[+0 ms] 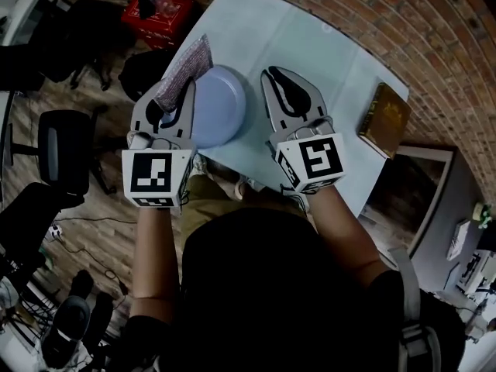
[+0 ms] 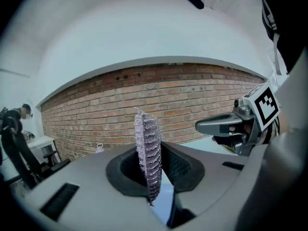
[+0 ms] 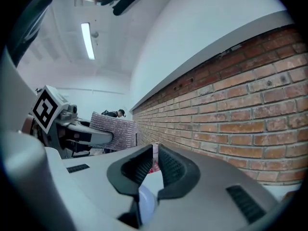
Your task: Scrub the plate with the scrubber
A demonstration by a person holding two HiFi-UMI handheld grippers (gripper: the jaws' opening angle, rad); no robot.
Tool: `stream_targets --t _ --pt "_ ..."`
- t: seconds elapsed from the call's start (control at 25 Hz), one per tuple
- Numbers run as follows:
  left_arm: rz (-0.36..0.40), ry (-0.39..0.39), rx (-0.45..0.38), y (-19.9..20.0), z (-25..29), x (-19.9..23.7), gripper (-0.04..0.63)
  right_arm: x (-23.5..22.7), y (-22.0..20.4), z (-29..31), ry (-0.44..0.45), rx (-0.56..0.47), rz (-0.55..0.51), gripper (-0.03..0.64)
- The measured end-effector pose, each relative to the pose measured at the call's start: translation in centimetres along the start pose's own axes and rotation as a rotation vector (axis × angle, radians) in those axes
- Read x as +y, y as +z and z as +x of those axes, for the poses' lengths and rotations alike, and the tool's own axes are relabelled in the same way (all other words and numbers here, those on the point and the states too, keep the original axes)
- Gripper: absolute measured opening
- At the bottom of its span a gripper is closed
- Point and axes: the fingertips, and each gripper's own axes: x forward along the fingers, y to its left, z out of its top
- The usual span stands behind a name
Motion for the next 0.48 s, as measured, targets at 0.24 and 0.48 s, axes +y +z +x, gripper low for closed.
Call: stream_targets --t 0.24,0.48 --pt "0.008 0.085 -0.198 3.9 -2.5 -0.3 0.071 1.2 3.1 -0.3 0.023 -0.075 -0.038 0.061" --pt "0.019 0.085 -0.224 5.4 -4.0 -0.2 0.071 2.3 4.8 -0.3 0.032 -0.102 -0.102 0.060"
